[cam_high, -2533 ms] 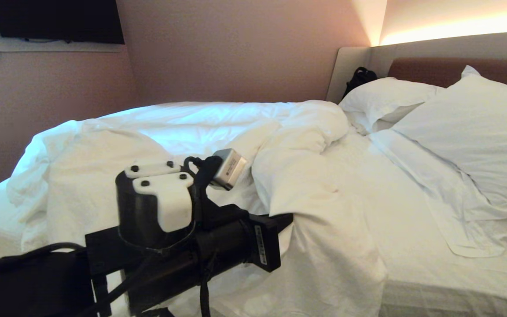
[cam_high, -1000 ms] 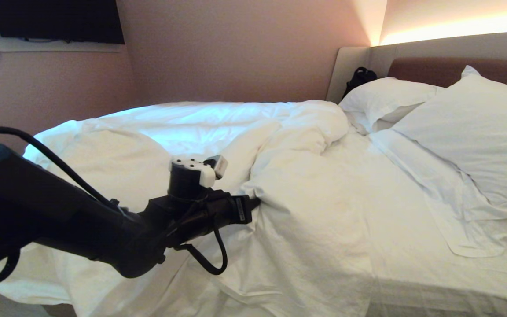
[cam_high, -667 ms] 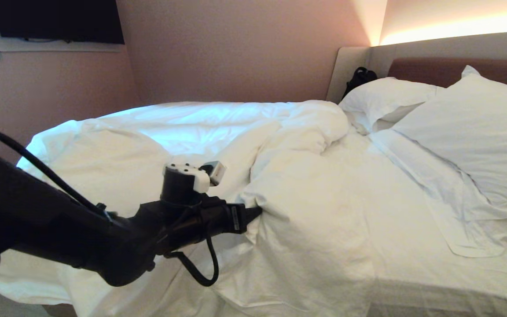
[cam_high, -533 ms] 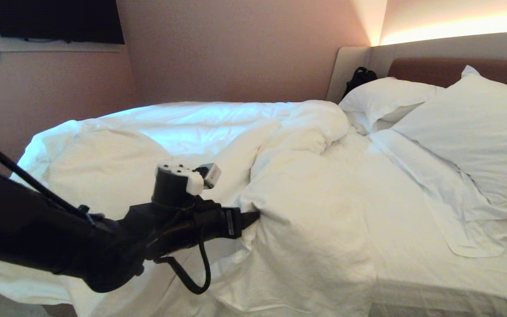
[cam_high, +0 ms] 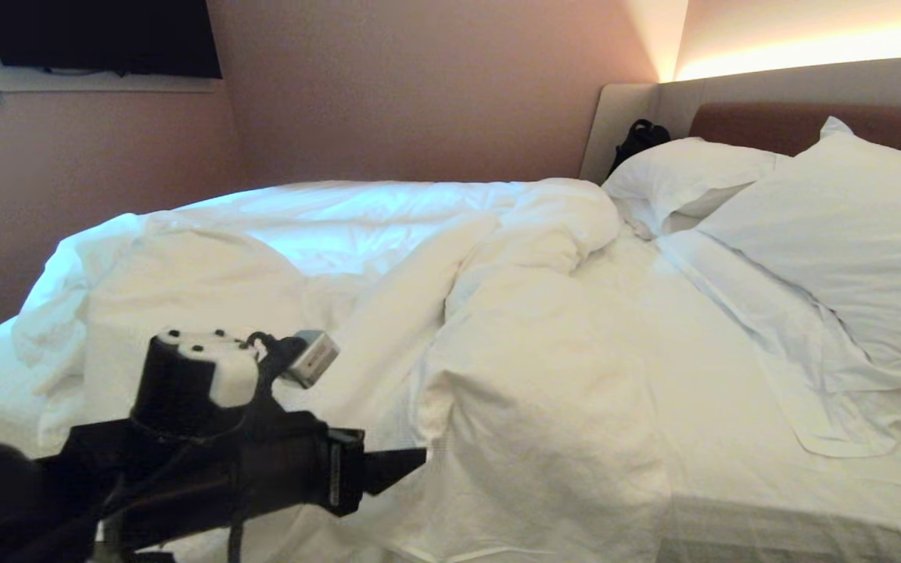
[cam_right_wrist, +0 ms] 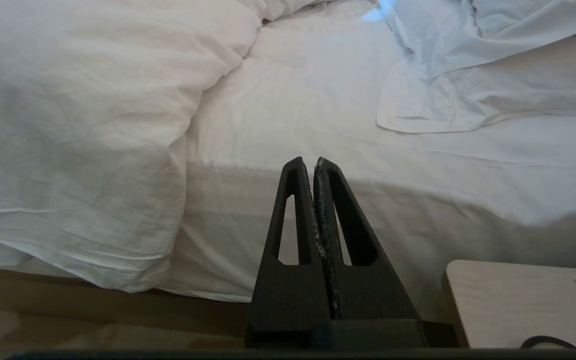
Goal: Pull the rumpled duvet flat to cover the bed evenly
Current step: Flatten the corners of the folded blanket
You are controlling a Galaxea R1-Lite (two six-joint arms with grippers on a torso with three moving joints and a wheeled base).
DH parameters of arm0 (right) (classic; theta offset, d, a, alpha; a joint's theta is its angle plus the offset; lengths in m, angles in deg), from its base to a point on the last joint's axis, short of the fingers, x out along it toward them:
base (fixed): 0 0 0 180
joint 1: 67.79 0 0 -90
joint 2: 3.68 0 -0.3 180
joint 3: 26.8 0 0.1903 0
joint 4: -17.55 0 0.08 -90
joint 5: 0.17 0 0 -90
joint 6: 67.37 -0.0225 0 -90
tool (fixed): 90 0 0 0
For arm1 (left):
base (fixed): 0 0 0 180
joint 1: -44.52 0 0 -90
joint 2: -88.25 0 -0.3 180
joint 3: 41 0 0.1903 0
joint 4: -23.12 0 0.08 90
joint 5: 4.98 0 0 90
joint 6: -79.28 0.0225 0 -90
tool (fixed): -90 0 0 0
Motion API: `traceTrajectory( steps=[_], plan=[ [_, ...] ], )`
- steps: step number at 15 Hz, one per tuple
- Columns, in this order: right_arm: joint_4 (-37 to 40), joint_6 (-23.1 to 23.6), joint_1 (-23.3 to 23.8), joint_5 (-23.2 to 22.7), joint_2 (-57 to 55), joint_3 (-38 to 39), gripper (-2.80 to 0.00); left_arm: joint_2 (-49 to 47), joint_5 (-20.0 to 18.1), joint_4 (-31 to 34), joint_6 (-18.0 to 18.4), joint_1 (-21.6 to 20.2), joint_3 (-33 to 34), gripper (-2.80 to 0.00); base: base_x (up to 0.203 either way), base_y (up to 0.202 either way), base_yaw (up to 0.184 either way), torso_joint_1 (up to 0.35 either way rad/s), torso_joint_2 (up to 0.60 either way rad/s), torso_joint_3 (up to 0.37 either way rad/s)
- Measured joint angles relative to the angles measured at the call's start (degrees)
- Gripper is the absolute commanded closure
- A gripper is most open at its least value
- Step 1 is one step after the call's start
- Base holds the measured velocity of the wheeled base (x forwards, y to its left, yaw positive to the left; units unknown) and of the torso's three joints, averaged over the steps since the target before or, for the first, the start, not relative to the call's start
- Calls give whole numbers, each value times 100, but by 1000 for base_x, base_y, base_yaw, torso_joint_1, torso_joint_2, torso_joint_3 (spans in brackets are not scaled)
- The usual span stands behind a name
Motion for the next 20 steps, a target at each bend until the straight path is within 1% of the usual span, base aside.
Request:
traceTrajectory(
  steps=[1,3,6,7,10,13,15,20],
  plan=[
    [-1,0,0,-2,0,0,0,202,-90,104,167,22,252,-280,0,0,0,0,0,0],
    [0,0,0,0,0,0,0,384,-377,114,592,24,568,-280,0,0,0,0,0,0],
    [1,0,0,1,0,2,0,306,-431,17,1338,-8,882,-280,0,0,0,0,0,0],
    [0,-3,0,3,0,0,0,200,-425,-89,1477,-14,928,-280,0,0,0,0,0,0],
    [0,3,0,1,0,0,0,-377,-368,-669,1740,-123,982,-280,0,0,0,0,0,0],
    [2,3,0,-1,0,0,0,-1111,-249,-1659,1980,-244,1038,-280,0,0,0,0,0,0],
    [0,3,0,2,0,0,0,-1460,-235,-2086,2130,-276,1062,-280,0,0,0,0,0,0],
    [1,8,0,0,0,0,0,-1702,-249,-2089,2164,-279,1179,-280,0,0,0,0,0,0]
  ],
)
